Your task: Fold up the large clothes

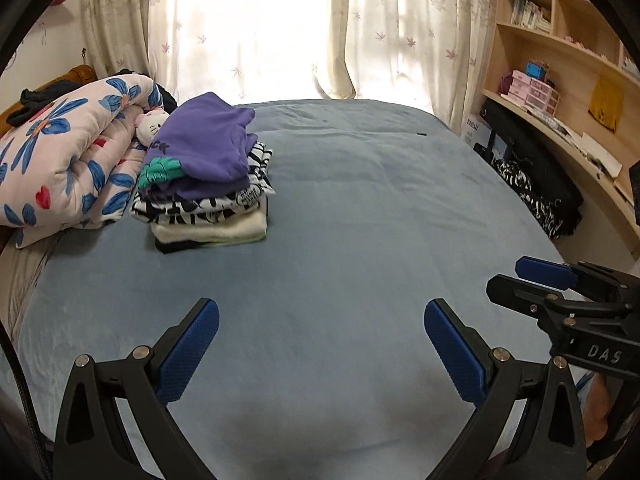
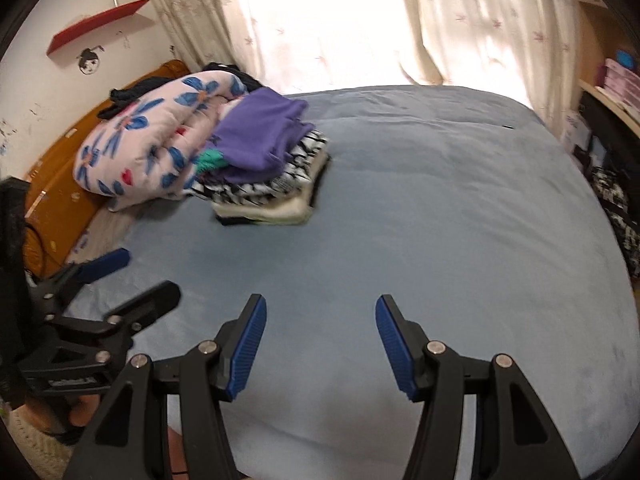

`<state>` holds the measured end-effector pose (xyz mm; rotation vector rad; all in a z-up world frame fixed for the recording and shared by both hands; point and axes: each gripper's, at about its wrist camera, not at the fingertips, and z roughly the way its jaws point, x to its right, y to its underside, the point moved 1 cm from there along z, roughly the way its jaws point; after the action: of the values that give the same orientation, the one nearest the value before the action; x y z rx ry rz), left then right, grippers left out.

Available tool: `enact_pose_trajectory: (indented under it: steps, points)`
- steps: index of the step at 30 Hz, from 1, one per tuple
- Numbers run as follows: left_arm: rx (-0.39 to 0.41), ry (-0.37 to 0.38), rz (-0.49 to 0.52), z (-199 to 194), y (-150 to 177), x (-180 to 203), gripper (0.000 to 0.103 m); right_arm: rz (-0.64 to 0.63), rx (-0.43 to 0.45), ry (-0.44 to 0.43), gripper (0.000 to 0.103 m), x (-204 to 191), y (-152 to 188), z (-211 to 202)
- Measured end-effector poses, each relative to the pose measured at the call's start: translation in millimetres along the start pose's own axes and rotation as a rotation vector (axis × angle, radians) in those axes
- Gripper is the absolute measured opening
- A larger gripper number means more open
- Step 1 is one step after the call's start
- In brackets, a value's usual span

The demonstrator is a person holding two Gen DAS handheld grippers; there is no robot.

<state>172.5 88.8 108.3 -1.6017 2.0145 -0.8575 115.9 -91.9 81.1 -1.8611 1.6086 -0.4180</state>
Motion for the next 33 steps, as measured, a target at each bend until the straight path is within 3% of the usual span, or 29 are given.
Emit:
enact_pose_trajectory:
  steps: [5, 13, 23, 33]
  points:
    - [0.017, -0.050, -0.020, -4, 37, 21, 0.102, 0.036, 0.037, 0.035, 0.057, 14, 46, -11]
    - [-0.021, -0.060, -0.078, 5, 85, 35, 0.102, 0.070, 0.079, 0.086, 0.057, 23, 98, -17]
    - [-0.069, -0.058, -0.082, 17, 116, 47, 0.102, 0.046, 0.082, 0.141, 0.057, 22, 119, -14]
    - [-0.088, -0.063, -0.095, 22, 121, 43, 0.102, 0.052, 0.079, 0.136, 0.057, 25, 125, -11]
